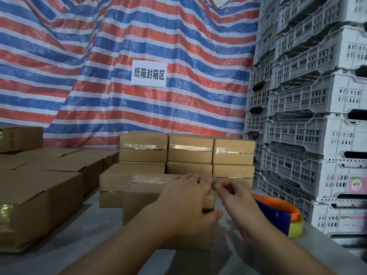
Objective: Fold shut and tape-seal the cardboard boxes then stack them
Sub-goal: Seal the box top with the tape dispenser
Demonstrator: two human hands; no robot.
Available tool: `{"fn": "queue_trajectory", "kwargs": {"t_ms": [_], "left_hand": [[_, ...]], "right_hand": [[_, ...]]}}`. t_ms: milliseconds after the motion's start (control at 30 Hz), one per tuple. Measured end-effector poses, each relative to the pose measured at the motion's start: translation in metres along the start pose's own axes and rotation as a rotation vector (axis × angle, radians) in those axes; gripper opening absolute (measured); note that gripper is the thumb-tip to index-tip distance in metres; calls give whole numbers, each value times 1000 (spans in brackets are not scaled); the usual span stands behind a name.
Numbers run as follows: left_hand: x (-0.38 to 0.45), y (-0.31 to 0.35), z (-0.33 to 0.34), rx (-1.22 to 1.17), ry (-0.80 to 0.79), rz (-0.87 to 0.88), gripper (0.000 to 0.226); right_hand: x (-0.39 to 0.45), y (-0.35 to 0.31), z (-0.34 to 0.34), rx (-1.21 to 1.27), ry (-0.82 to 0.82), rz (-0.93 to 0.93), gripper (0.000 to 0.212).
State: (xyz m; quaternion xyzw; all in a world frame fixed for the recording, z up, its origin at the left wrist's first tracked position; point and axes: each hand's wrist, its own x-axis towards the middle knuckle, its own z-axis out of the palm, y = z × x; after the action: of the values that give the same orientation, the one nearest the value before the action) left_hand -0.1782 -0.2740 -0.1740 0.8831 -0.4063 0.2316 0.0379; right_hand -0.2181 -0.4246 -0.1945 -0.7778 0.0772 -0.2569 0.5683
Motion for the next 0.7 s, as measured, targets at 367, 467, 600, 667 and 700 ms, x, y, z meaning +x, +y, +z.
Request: {"fn": "queue_trajectory", "kwargs": {"t_ms": [367,467,600,667,700], "left_hand": [[1,2,-3,-1,-27,-6,111],[-1,0,-11,-104,-54,-15,114],[-17,-18,-27,-449,92,-21,101],[-33,-38,-27,-512,263,-82,86],[-43,-49,-25,-566,338,-149,80]], "right_hand": [[-22,17,41,253,-165,112,43],[-22,10,32,170,-219,170,58],[-19,-1,18,68,-230,36,93],[-21,-2,14,76,-257,-11,103],[-22,-3,13,77,-265,-57,106]]}}
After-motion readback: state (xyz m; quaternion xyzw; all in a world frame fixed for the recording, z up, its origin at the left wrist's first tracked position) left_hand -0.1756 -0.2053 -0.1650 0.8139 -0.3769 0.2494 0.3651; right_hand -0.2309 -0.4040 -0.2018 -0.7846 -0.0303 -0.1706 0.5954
